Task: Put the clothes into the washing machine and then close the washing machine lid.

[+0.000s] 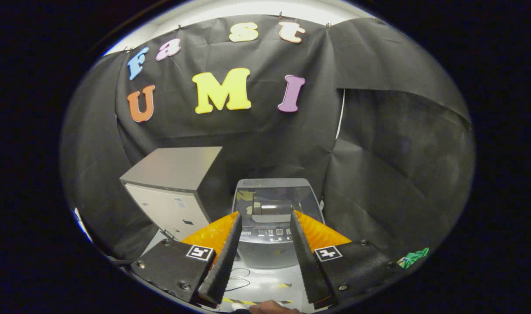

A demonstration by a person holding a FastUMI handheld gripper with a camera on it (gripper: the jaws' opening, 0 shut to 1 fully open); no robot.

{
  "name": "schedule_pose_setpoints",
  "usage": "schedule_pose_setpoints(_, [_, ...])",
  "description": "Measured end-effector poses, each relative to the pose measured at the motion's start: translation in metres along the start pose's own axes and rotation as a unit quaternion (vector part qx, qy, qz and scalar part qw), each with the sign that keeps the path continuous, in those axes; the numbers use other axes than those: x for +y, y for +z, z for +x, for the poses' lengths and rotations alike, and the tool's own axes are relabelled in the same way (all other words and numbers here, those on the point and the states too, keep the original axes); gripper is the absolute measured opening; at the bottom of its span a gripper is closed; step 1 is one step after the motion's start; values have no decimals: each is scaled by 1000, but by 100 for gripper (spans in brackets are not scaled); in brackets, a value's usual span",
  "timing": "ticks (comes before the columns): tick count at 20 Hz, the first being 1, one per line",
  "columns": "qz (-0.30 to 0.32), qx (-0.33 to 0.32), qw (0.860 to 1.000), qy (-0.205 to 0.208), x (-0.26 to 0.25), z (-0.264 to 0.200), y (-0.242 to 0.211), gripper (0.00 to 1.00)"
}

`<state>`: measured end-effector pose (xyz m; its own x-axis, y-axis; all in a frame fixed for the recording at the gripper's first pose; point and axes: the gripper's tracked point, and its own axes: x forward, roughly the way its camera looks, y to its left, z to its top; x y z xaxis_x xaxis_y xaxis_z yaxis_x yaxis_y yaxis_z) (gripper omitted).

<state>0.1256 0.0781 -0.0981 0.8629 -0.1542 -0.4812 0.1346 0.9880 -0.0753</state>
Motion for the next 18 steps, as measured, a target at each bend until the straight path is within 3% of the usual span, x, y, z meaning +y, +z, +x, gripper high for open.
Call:
schedule_pose_setpoints(4, [-5, -60, 998, 26, 2, -65, 10, 72])
schedule_pose_setpoints(12, [-31, -141, 989, 41, -61, -209, -25, 94])
schedule_pose_setpoints(18, [-30, -163, 984, 67, -90, -258, -47, 94])
